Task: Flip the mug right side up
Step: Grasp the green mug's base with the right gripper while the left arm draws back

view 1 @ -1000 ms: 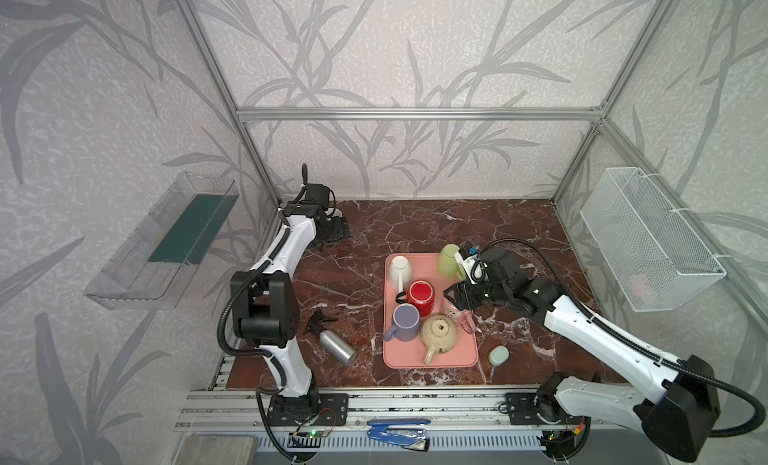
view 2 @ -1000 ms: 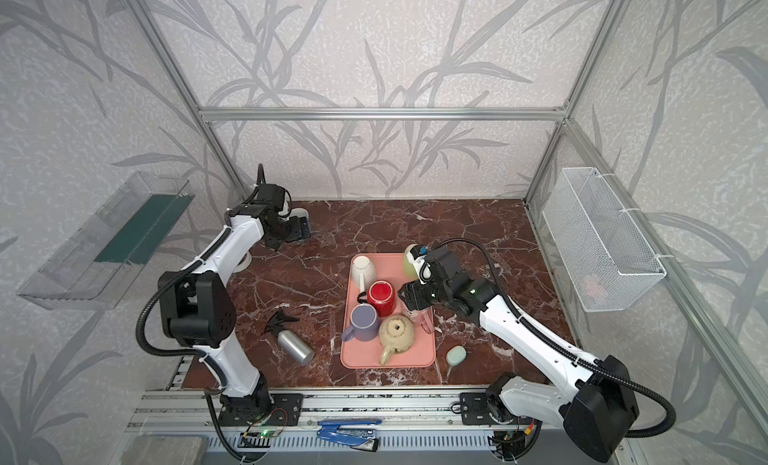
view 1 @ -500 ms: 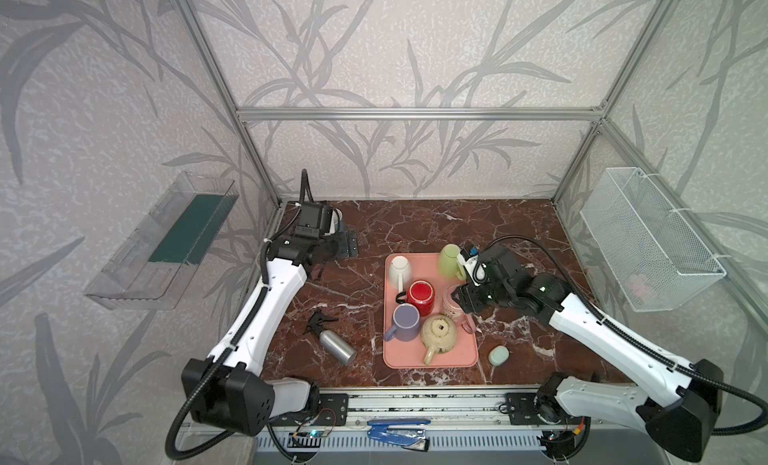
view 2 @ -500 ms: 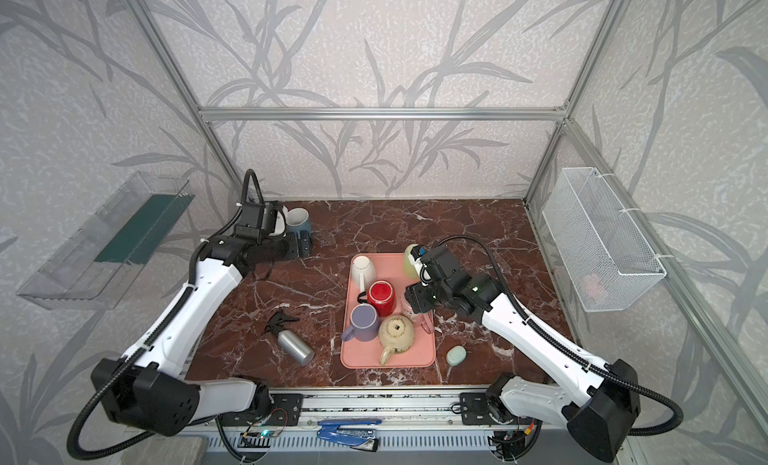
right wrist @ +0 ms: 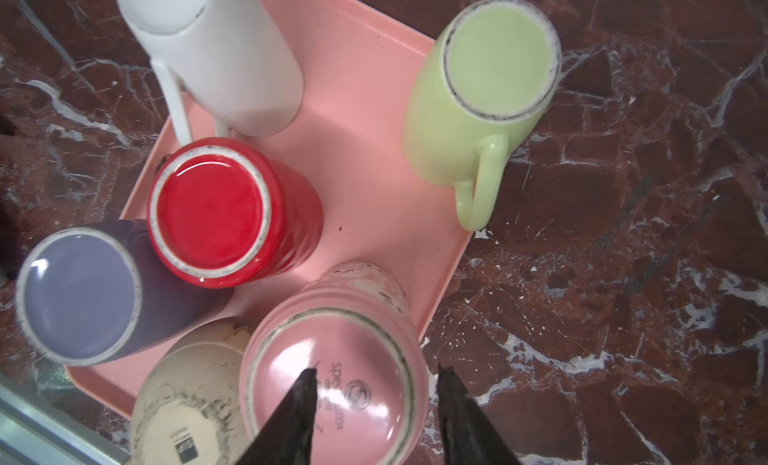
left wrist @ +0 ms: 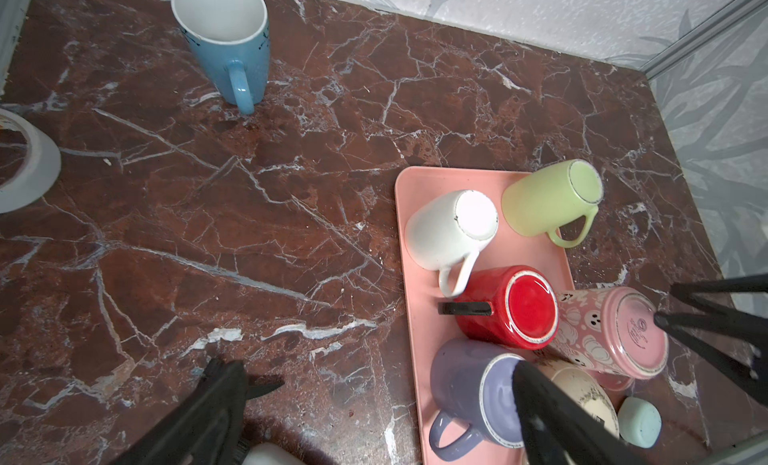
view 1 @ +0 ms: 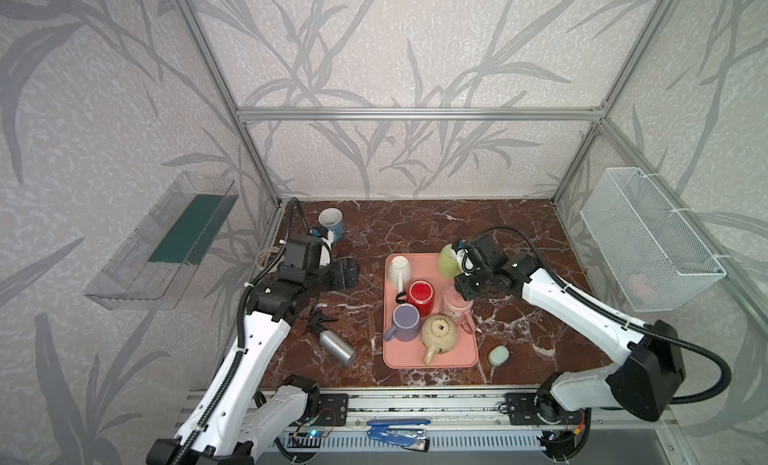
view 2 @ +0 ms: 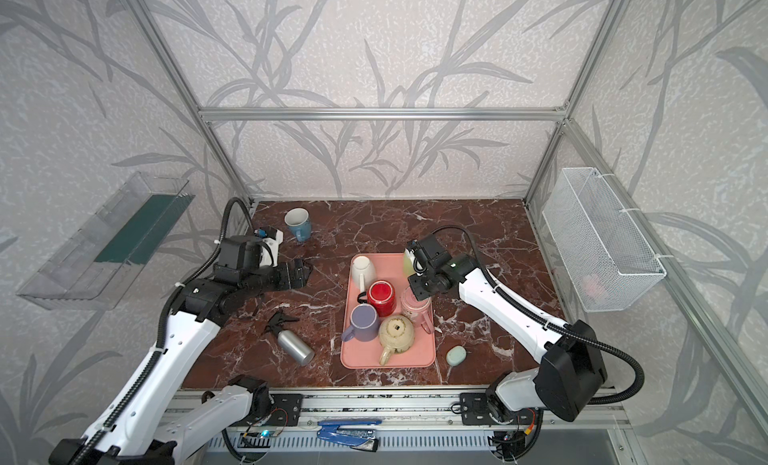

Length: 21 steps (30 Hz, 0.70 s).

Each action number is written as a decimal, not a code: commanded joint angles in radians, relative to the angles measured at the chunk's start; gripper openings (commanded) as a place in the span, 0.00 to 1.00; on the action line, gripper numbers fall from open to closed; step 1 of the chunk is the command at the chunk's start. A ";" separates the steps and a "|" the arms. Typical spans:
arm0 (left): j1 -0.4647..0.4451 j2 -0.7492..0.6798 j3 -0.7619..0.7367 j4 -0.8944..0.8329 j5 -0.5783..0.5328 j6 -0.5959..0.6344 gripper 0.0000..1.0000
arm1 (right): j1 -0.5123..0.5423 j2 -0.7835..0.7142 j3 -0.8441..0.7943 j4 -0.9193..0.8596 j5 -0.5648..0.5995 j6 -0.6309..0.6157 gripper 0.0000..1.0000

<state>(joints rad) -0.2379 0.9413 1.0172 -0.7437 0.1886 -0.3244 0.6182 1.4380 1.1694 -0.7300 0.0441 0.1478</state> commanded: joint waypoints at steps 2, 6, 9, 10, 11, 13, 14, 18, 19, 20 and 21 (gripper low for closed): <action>-0.005 -0.053 -0.062 0.064 0.074 -0.039 0.97 | -0.026 0.067 0.059 0.003 0.029 -0.027 0.38; -0.006 -0.110 -0.120 0.102 0.088 -0.043 0.97 | -0.048 0.136 0.097 0.003 0.053 -0.048 0.40; -0.006 -0.118 -0.146 0.106 0.087 -0.036 0.97 | -0.070 0.185 0.134 -0.001 0.056 -0.057 0.41; -0.006 -0.115 -0.140 0.098 0.094 -0.032 0.97 | -0.078 0.202 0.148 -0.004 0.054 -0.061 0.41; -0.006 -0.114 -0.142 0.100 0.102 -0.033 0.97 | -0.083 0.220 0.161 -0.007 0.058 -0.065 0.42; -0.006 -0.113 -0.148 0.109 0.123 -0.038 0.97 | -0.094 0.253 0.196 -0.023 0.066 -0.070 0.42; -0.006 -0.113 -0.149 0.109 0.129 -0.038 0.97 | -0.097 0.262 0.213 -0.030 0.065 -0.071 0.42; -0.006 -0.116 -0.151 0.107 0.134 -0.039 0.97 | -0.103 0.337 0.257 -0.031 0.070 -0.083 0.41; -0.006 -0.116 -0.152 0.108 0.134 -0.038 0.97 | -0.104 0.350 0.266 -0.029 0.071 -0.083 0.40; -0.006 -0.116 -0.151 0.107 0.132 -0.038 0.97 | -0.107 0.366 0.276 -0.031 0.071 -0.085 0.40; -0.006 -0.117 -0.151 0.106 0.132 -0.038 0.97 | -0.110 0.379 0.282 -0.030 0.071 -0.086 0.39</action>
<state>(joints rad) -0.2413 0.8333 0.8795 -0.6495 0.3058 -0.3599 0.5133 1.7855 1.4193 -0.7334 0.1020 0.0772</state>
